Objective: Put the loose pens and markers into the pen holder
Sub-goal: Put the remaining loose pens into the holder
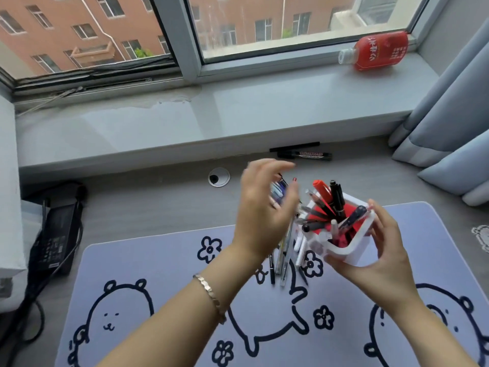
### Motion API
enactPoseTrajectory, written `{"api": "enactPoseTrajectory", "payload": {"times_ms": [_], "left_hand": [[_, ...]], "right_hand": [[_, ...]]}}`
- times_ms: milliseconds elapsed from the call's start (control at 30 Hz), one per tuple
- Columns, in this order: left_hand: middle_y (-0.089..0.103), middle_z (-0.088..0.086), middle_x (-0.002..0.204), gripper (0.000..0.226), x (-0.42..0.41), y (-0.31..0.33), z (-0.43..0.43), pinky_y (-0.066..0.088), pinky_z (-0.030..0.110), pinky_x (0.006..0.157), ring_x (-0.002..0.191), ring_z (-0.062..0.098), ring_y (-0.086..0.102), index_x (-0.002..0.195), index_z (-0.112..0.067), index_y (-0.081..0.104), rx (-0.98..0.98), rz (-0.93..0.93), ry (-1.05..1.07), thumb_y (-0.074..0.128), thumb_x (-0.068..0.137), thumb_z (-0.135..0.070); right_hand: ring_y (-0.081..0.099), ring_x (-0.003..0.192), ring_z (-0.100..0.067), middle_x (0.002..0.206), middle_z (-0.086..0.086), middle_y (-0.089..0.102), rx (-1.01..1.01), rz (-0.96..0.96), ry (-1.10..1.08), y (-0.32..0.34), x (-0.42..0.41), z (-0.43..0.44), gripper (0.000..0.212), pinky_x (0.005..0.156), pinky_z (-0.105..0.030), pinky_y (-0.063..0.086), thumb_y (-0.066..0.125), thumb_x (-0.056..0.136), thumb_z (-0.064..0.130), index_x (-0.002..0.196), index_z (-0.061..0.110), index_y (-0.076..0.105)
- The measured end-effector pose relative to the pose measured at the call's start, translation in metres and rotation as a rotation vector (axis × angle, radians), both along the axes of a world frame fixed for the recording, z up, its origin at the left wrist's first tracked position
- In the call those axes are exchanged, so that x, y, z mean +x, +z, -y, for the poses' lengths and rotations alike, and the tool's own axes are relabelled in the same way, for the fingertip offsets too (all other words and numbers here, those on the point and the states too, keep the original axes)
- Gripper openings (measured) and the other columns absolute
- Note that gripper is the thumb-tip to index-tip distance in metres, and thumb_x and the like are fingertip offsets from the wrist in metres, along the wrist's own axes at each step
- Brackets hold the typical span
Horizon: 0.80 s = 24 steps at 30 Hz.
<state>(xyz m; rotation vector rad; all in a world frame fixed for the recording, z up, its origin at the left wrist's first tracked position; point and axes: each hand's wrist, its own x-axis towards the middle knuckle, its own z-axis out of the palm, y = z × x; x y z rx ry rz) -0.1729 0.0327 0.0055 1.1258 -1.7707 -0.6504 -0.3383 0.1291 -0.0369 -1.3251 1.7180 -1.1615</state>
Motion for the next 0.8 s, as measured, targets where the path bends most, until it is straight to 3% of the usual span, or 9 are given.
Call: {"api": "enactPoseTrajectory", "payload": {"times_ms": [67,133,167,267,467,533,633,733,800], "left_hand": [[0.056,0.002,0.099,0.017,0.01,-0.026,0.011,0.041,0.024,0.074,0.085,0.015,0.051,0.102,-0.012,0.055,0.292,0.025,0.197,0.054,0.086,-0.015],[0.06,0.005,0.103,0.021,0.014,-0.056,0.017,0.043,0.029,0.07,0.083,0.016,0.054,0.104,-0.013,0.054,0.739,0.191,0.276,0.052,0.088,-0.026],[0.061,0.005,0.102,0.023,0.013,-0.071,0.017,0.045,0.031,0.068,0.082,0.018,0.055,0.103,-0.013,0.054,0.828,0.322,0.251,0.053,0.087,-0.031],[0.059,0.004,0.084,0.025,0.002,-0.097,0.015,0.041,0.03,0.054,0.069,0.022,0.053,0.086,-0.014,0.052,0.822,0.55,0.109,0.058,0.081,-0.037],[0.064,0.01,0.082,0.022,-0.006,-0.101,0.017,0.042,0.034,0.056,0.068,0.025,0.056,0.081,-0.009,0.056,0.75,0.598,0.101,0.051,0.088,-0.029],[0.06,0.009,0.084,0.017,0.002,-0.089,0.017,0.046,0.033,0.058,0.064,0.018,0.05,0.08,-0.01,0.054,0.679,0.405,0.174,0.051,0.09,-0.025],[0.055,0.003,0.091,0.005,0.021,-0.05,0.015,0.046,0.011,0.071,0.077,0.006,0.055,0.086,-0.015,0.052,0.406,-0.076,0.269,0.054,0.089,-0.012],[0.06,0.003,0.089,0.012,0.039,-0.015,0.013,0.053,0.024,0.081,0.084,0.01,0.062,0.091,-0.021,0.046,0.25,-0.546,0.28,0.045,0.094,-0.009],[0.056,0.001,0.075,0.016,0.044,-0.007,0.013,0.054,0.027,0.069,0.068,0.01,0.058,0.09,-0.024,0.04,0.266,-0.61,0.306,0.037,0.097,-0.009]], "right_hand": [[0.046,0.12,-0.01,0.114,0.045,0.042,0.008,-0.008,-0.044,-0.009,-0.009,-0.004,0.098,0.095,-0.016,0.038,0.088,0.051,0.019,0.114,0.065,0.029],[0.047,0.12,-0.013,0.117,0.038,0.042,0.027,-0.001,-0.087,-0.016,-0.018,-0.006,0.098,0.095,-0.011,0.037,0.087,0.052,0.014,0.113,0.065,0.029],[0.047,0.119,-0.014,0.118,0.036,0.042,0.039,0.0,-0.1,-0.02,-0.021,-0.007,0.1,0.093,-0.007,0.036,0.087,0.053,0.01,0.112,0.066,0.029],[0.047,0.119,-0.015,0.12,0.031,0.043,0.06,-0.002,-0.117,-0.025,-0.026,-0.009,0.101,0.092,-0.002,0.035,0.086,0.054,0.004,0.111,0.066,0.031],[0.045,0.121,-0.012,0.12,0.027,0.045,0.08,0.011,-0.105,-0.023,-0.027,-0.009,0.099,0.096,-0.019,0.042,0.086,0.054,0.003,0.111,0.064,0.032],[0.044,0.121,-0.011,0.121,0.026,0.045,0.073,0.011,-0.105,-0.024,-0.027,-0.009,0.1,0.095,-0.013,0.039,0.085,0.055,0.003,0.11,0.066,0.031],[0.044,0.117,-0.004,0.118,0.04,0.04,0.065,0.019,-0.114,-0.024,-0.027,-0.007,0.099,0.094,-0.009,0.039,0.085,0.055,0.002,0.109,0.065,0.031],[0.046,0.11,0.006,0.116,0.038,0.04,0.054,0.029,-0.111,-0.023,-0.026,-0.004,0.097,0.093,-0.006,0.038,0.086,0.054,0.006,0.111,0.063,0.03],[0.046,0.112,0.003,0.119,0.036,0.039,0.047,0.019,-0.094,-0.022,-0.024,-0.001,0.098,0.097,-0.012,0.038,0.086,0.054,0.007,0.112,0.062,0.03]]}}
